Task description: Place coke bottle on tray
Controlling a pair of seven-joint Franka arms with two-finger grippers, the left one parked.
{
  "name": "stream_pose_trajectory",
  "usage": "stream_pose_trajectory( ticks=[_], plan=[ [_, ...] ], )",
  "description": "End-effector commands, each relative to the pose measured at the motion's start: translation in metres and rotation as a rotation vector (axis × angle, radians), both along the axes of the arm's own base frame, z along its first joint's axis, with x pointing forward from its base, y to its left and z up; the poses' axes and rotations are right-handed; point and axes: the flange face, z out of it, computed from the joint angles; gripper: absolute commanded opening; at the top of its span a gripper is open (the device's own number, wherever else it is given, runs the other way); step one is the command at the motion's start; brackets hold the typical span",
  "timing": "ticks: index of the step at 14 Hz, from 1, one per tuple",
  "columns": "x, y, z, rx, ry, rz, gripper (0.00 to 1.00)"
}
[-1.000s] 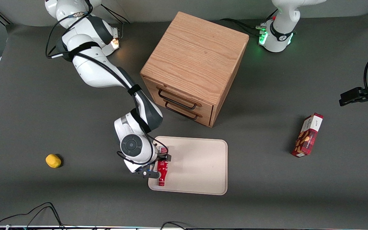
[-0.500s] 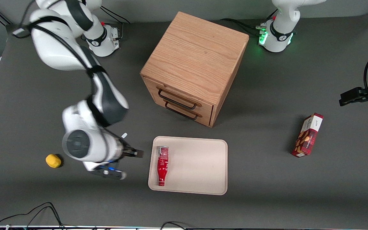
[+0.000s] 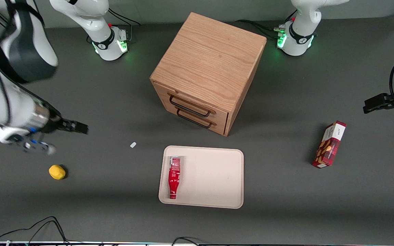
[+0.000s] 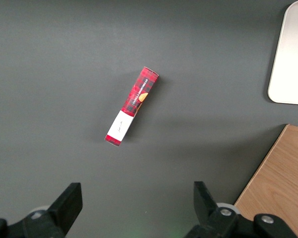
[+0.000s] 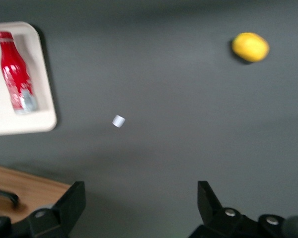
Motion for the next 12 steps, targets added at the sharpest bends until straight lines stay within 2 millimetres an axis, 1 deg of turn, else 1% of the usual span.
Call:
stream_pose_trajectory(
  ticks=[1,3,5,6,7,9,12],
  plan=[
    [-0.024,-0.007,0.018,0.005,0.01,0.038,1.0],
    [-0.023,-0.026,0.034,0.012,0.009,0.007,1.0],
    [-0.026,-0.038,0.035,0.014,0.037,-0.001,1.0],
    [-0.03,-0.042,0.031,0.008,0.08,-0.005,1.0],
    [-0.031,-0.041,0.03,0.013,0.097,-0.001,1.0],
    [-0.03,-0.047,0.038,0.039,0.085,-0.024,1.0],
    [-0.033,-0.05,0.041,0.051,0.085,-0.028,1.0]
  ],
)
